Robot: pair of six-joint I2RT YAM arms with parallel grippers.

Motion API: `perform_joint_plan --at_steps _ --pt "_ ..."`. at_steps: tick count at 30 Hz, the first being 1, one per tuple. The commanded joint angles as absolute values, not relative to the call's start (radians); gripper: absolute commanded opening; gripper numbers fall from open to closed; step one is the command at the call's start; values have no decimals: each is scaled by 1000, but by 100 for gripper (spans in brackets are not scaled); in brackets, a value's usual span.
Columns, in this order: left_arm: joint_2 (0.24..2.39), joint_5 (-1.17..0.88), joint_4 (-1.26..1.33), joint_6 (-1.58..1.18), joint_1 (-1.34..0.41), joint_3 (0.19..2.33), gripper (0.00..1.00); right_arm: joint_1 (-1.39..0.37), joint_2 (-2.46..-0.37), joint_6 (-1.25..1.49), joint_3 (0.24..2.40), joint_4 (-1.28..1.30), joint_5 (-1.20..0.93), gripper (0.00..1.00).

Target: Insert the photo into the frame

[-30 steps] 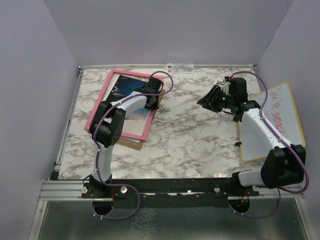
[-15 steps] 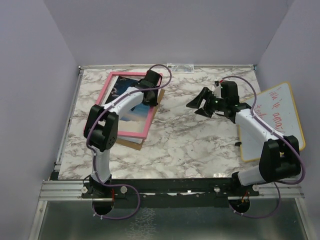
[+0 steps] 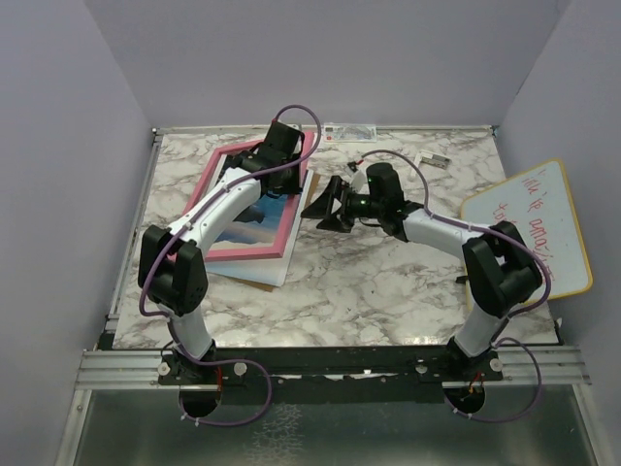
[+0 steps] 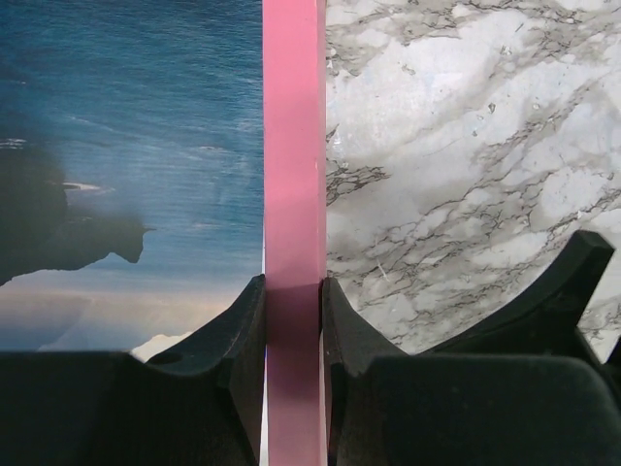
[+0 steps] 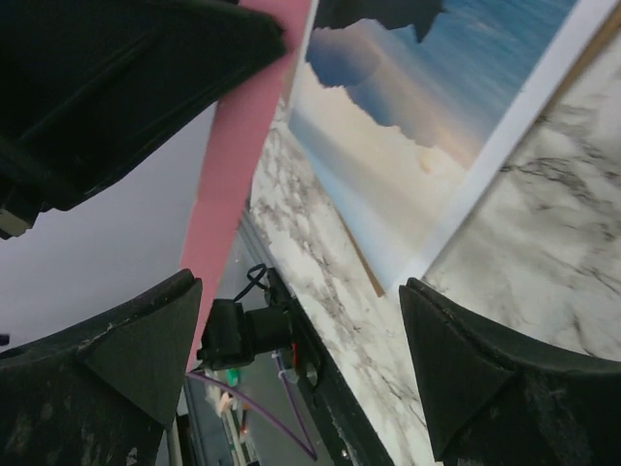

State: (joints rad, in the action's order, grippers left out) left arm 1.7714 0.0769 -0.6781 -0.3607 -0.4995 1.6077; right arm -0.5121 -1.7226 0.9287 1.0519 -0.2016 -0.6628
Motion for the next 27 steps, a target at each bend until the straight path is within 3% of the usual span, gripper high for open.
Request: perform_joint_plan --at_steps 1,7,12,18,20,24,27 --pt "1737 119 -672 -374 -499 1612 0 -552 -1768 1027 1060 -441 -738 88" --pt "1760 101 -672 -419 -486 1604 0 -589 -1820 1140 1060 -566 -768 83" --pt "1774 64 -668 -446 -473 1611 0 -615 -1892 1180 1124 -513 -754 67" --pt "1781 46 -664 -466 -460 1611 0 -635 -1941 1171 1184 -499 -724 55" --pt "1781 38 -664 -471 -452 1610 0 -638 -1951 1185 1191 -529 -724 49" --pt "1774 19 -663 -485 -424 1611 1 -640 -1971 1211 1202 -581 -735 23" --pt "1759 5 -664 -490 -403 1618 21 -641 -1971 1209 1209 -595 -739 10"
